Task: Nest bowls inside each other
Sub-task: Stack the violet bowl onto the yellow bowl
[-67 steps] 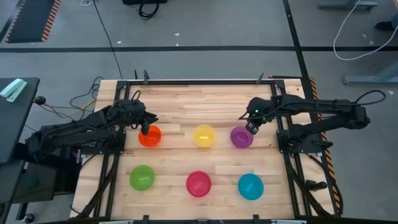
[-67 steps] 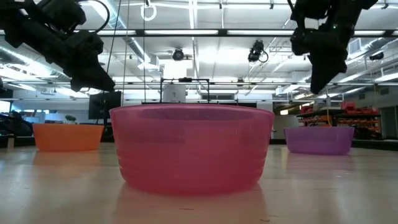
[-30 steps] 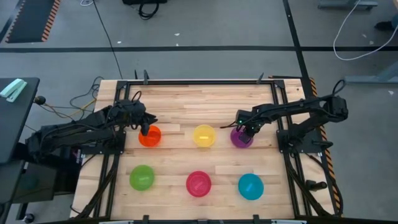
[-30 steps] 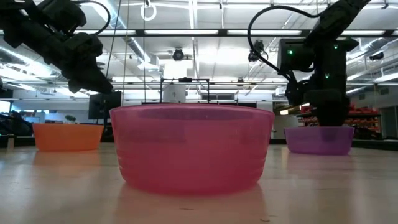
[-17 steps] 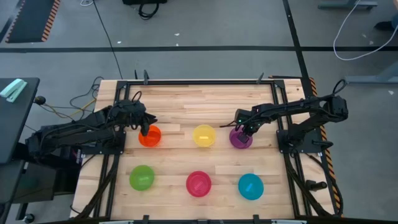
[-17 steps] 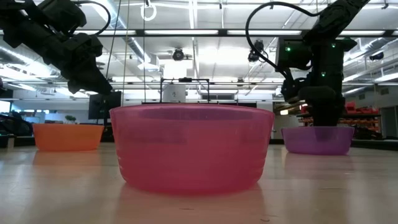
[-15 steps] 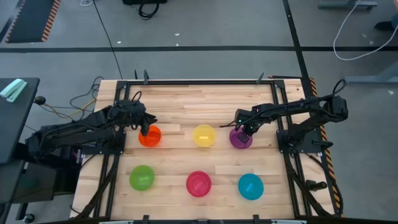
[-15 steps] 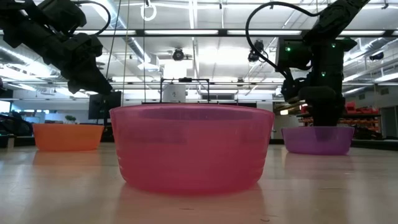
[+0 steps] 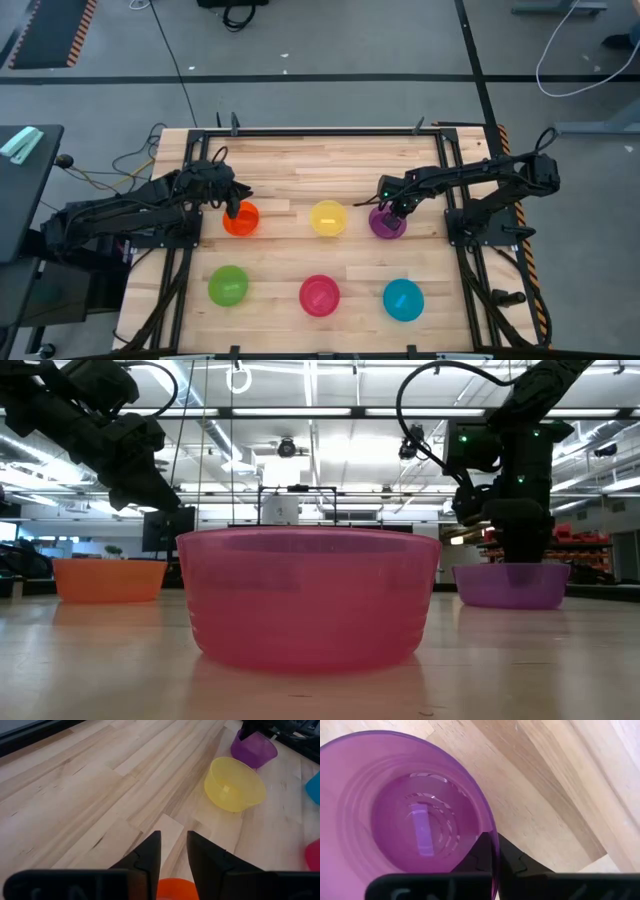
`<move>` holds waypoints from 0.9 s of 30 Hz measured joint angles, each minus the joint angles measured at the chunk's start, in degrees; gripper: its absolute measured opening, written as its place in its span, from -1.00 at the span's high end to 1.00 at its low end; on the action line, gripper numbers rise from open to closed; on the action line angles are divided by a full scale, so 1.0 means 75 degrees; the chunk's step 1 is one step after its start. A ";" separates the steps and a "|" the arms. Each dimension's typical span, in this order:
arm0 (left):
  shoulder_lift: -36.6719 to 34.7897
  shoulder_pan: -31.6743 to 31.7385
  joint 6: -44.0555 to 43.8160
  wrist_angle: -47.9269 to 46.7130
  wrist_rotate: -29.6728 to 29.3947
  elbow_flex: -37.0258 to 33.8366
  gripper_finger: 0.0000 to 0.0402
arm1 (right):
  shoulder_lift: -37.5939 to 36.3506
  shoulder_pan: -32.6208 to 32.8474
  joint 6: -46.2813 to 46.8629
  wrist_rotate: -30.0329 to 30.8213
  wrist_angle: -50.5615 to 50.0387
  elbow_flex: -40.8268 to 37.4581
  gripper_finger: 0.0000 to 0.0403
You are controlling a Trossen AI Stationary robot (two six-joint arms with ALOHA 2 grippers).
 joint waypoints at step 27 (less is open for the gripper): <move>0.0000 0.0003 0.0020 0.0004 -0.0187 -0.0003 0.53 | -0.0289 0.0541 -0.0622 0.0332 -0.0944 0.2982 1.00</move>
